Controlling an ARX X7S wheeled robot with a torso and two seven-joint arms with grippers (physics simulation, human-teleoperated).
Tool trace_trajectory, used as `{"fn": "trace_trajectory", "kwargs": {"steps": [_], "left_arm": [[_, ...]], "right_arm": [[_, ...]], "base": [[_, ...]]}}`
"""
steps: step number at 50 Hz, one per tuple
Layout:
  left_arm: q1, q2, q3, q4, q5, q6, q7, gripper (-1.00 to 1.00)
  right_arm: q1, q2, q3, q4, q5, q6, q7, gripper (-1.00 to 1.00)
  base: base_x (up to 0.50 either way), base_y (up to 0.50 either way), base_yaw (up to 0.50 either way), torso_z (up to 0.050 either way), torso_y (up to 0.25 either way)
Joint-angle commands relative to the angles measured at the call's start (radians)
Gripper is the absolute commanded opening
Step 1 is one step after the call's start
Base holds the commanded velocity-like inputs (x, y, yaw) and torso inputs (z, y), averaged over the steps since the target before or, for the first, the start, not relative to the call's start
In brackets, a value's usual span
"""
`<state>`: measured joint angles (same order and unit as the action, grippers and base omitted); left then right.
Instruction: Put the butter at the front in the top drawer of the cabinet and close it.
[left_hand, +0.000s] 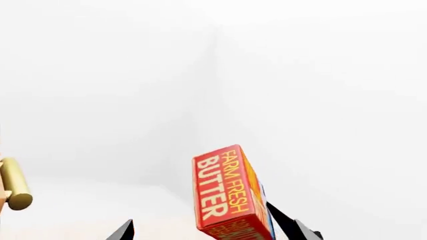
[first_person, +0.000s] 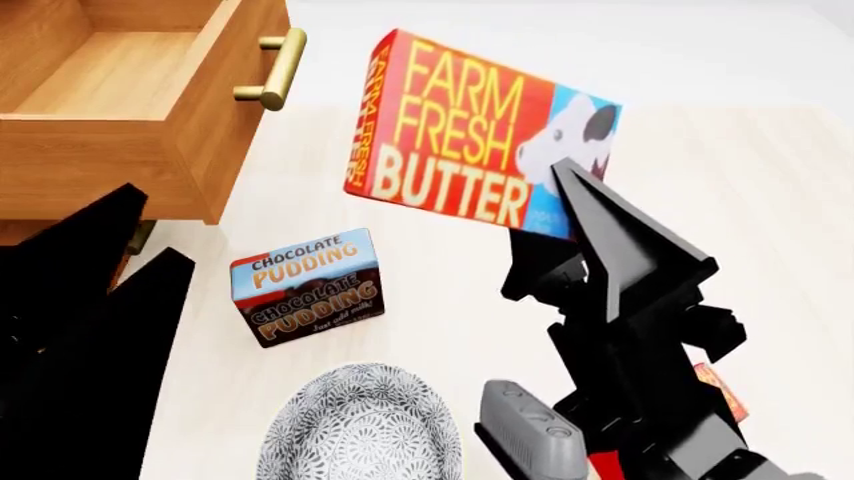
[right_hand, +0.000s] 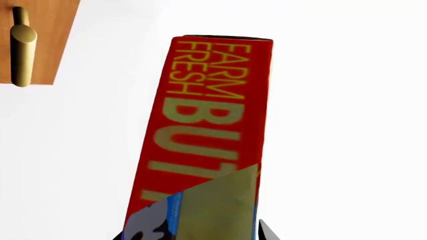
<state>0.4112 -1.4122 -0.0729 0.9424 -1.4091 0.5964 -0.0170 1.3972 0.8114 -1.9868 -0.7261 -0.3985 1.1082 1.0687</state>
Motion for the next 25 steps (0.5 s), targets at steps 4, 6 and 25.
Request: {"fn": "trace_trajectory", "kwargs": {"steps": [4, 6, 25], "left_arm": [[-0.730, 0.100, 0.326, -0.060, -0.405, -0.432, 0.023, 1.00], [-0.791, 0.110, 0.339, -0.068, -0.453, -0.475, 0.017, 1.00], [-1.195, 0.236, 0.467, -0.159, -0.731, -0.765, -0.139, 1.00]], "right_arm": [[0.023, -0.009, -0.014, -0.022, -0.099, 0.052, -0.006, -1.00], [0.022, -0.010, -0.015, -0.024, -0.103, 0.054, -0.007, -1.00], [0.018, -0.017, -0.028, -0.035, -0.132, 0.070, -0.025, -1.00]], "base": [[0.00, 0.00, 0.00, 0.000, 0.000], [0.00, 0.00, 0.00, 0.000, 0.000], [0.00, 0.00, 0.00, 0.001, 0.001]]}}
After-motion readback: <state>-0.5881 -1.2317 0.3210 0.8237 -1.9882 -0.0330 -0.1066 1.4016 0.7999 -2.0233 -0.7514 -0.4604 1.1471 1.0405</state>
